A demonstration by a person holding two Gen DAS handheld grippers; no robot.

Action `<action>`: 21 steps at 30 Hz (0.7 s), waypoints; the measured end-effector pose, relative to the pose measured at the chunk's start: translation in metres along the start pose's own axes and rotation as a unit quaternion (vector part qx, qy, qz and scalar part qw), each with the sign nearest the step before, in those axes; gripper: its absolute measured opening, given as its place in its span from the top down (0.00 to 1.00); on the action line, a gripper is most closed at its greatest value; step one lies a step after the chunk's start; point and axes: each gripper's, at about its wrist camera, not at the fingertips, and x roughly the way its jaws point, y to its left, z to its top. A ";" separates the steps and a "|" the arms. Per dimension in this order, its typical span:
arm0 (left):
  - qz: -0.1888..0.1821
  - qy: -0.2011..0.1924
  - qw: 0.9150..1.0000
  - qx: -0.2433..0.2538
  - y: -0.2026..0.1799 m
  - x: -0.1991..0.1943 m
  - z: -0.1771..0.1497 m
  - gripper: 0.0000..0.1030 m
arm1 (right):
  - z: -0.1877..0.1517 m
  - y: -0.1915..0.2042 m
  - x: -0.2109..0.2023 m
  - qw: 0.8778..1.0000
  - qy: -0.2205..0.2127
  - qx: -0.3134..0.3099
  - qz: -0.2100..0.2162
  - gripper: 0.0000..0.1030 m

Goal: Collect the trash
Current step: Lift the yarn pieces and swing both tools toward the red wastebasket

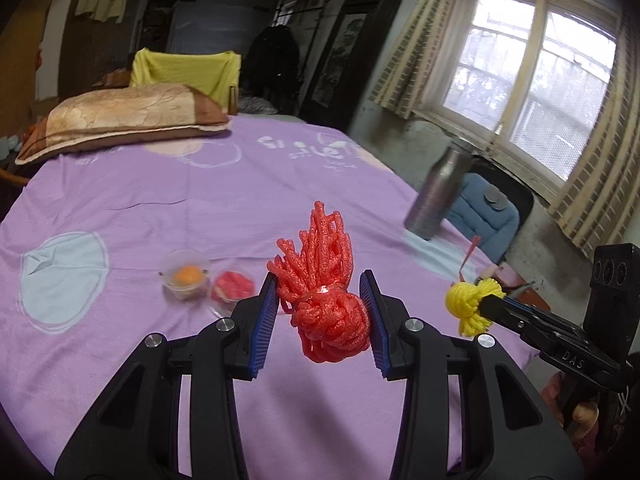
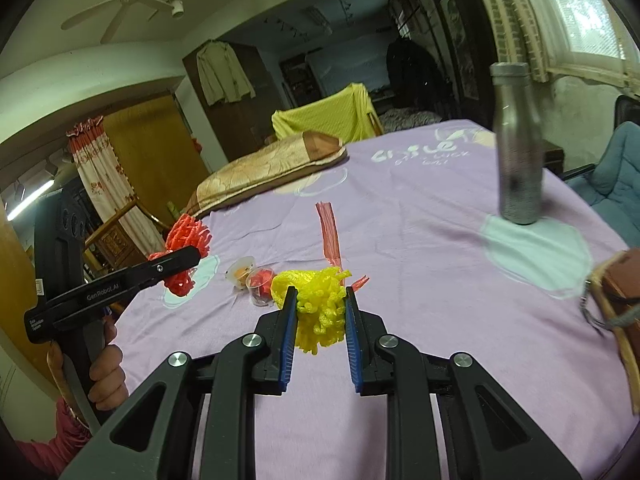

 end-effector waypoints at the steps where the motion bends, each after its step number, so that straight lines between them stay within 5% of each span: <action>1: -0.005 -0.001 1.000 0.006 -0.009 -0.002 -0.002 0.59 | -0.002 -0.001 -0.007 1.000 -0.005 0.001 -0.002 0.78; 21: -0.065 -0.022 0.994 0.090 -0.125 -0.031 -0.044 0.59 | -0.049 -0.039 -0.143 0.994 -0.096 0.028 -0.044 0.78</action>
